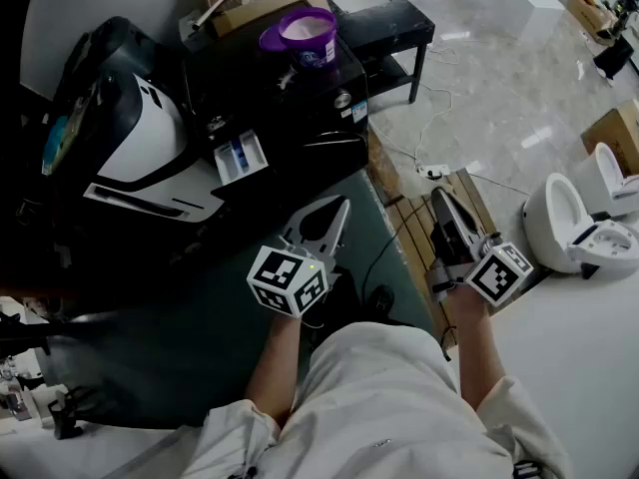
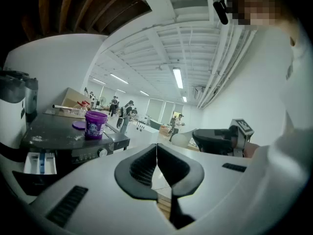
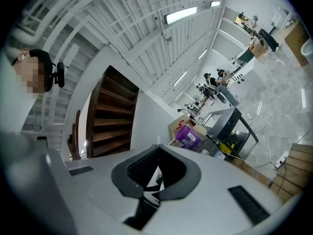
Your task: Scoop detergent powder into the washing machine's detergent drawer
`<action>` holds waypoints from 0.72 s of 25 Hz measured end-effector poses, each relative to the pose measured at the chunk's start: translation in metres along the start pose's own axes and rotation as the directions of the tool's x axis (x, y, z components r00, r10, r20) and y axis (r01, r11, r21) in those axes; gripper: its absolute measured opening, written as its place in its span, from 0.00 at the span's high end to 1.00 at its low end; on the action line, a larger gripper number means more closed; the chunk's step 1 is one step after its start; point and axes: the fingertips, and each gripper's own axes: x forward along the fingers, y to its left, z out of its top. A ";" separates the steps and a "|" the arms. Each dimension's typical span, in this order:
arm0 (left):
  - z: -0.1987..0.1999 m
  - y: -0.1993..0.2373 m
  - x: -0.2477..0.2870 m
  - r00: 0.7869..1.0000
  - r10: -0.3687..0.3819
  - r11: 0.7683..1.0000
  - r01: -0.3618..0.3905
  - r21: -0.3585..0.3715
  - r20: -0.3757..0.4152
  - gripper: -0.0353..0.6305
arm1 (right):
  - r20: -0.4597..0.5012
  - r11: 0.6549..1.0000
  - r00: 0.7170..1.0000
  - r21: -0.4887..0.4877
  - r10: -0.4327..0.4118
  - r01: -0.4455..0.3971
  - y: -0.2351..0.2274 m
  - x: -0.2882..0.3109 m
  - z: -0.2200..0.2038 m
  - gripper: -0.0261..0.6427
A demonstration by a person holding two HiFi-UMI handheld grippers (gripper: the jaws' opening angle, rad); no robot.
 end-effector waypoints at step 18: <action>0.009 -0.006 0.001 0.998 -0.057 0.998 0.058 -0.012 0.038 0.92 | 0.007 1.000 1.000 -0.012 0.013 -0.013 -0.001 0.000 0.010 0.94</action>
